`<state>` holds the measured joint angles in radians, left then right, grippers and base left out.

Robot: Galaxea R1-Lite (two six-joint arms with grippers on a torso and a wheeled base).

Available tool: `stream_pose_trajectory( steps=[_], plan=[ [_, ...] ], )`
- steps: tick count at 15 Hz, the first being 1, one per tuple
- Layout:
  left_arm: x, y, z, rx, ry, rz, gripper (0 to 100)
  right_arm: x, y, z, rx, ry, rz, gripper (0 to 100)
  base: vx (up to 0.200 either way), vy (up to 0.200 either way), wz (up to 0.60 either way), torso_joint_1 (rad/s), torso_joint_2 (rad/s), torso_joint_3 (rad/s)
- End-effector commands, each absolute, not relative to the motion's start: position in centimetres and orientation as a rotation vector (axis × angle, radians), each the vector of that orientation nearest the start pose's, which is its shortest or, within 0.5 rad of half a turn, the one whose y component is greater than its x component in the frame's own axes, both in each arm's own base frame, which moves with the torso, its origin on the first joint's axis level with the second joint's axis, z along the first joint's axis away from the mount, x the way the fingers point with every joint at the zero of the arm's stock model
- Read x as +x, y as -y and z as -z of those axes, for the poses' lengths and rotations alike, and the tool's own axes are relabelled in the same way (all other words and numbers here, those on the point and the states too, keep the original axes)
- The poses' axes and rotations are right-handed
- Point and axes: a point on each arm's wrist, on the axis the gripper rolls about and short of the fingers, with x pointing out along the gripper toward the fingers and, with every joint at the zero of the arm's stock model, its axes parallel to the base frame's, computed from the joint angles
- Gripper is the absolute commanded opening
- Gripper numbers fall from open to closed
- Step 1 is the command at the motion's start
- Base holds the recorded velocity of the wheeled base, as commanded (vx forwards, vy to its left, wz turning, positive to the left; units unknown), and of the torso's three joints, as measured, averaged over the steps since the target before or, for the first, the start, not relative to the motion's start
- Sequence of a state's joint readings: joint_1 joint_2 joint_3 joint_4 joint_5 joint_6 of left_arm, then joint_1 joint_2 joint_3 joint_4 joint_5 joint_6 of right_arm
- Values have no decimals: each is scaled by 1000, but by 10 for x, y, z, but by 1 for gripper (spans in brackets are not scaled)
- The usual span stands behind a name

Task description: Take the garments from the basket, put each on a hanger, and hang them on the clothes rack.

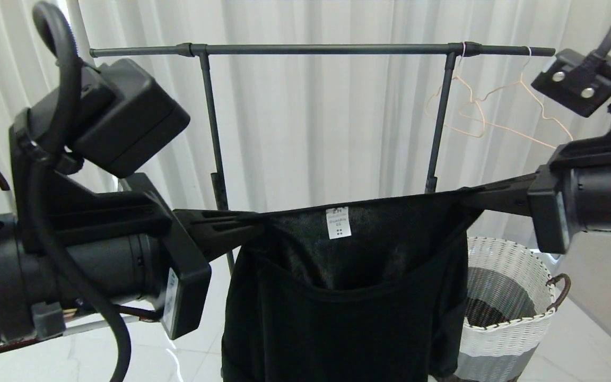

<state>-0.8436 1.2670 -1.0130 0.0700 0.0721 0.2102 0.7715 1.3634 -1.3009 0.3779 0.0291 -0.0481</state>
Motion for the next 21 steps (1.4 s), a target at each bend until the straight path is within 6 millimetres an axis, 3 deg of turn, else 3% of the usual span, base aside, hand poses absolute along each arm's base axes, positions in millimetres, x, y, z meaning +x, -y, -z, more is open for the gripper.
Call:
stream_pose_trajectory(
  steps=[1, 4, 6, 9, 11, 15, 18, 21],
  plan=[
    [146, 163, -289, 333, -203, 836, 0, 113, -123, -320, -208, -404, -895, 0, 0, 0, 0, 0, 0, 0],
    [169, 191, -305, 340, -151, 926, 0, 87, -121, -309, -247, -436, -1022, 0, 0, 0, 0, 0, 0, 0],
    [181, 205, -310, 358, -126, 940, 0, 85, -127, -308, -260, -442, -1050, 0, 0, 0, 0, 0, 0, 0],
    [180, 204, -307, 365, -149, 942, 0, 87, -128, -309, -258, -439, -1038, 0, 0, 0, 0, 0, 0, 0],
    [167, 190, -310, 377, -214, 948, 0, 95, -126, -311, -241, -430, -991, 0, 0, 0, 0, 0, 0, 0],
    [133, 158, -313, 198, -446, 988, 0, 139, -143, -319, -180, -362, -879, 0, 0, 0, 0, 0, 0, 0],
    [104, 147, -320, 84, -492, 1032, 0, 163, -162, -333, -155, -331, -862, 0, 0, 0, 0, 0, 0, 0],
    [94, 148, -320, 25, -524, 1031, 0, 178, -174, -339, -150, -318, -861, 0, 0, 0, 0, 0, 0, 0]
  ],
)
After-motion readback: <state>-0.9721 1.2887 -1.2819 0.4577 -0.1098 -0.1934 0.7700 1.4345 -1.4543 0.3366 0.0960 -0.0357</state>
